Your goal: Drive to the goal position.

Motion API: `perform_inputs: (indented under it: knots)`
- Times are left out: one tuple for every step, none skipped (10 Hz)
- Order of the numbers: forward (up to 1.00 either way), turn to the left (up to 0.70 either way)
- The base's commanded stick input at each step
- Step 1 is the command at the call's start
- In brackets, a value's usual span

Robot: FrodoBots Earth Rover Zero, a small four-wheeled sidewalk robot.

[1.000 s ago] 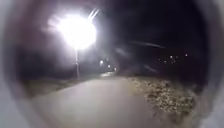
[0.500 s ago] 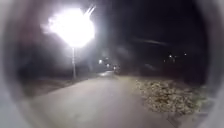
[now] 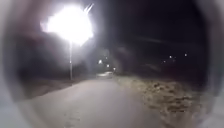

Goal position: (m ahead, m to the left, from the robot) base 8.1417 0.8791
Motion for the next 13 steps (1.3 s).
perform_inputs:
  knots:
    - [1.00,0.00]
    - [1.00,0.00]
    - [1.00,0.00]
    - [1.00,0.00]
    - [1.00,0.00]
    - [1.00,0.00]
    - [1.00,0.00]
    - [1.00,0.00]
    - [1.00,0.00]
    - [1.00,0.00]
    - [1.00,0.00]
    - [1.00,0.00]
    - [1.00,0.00]
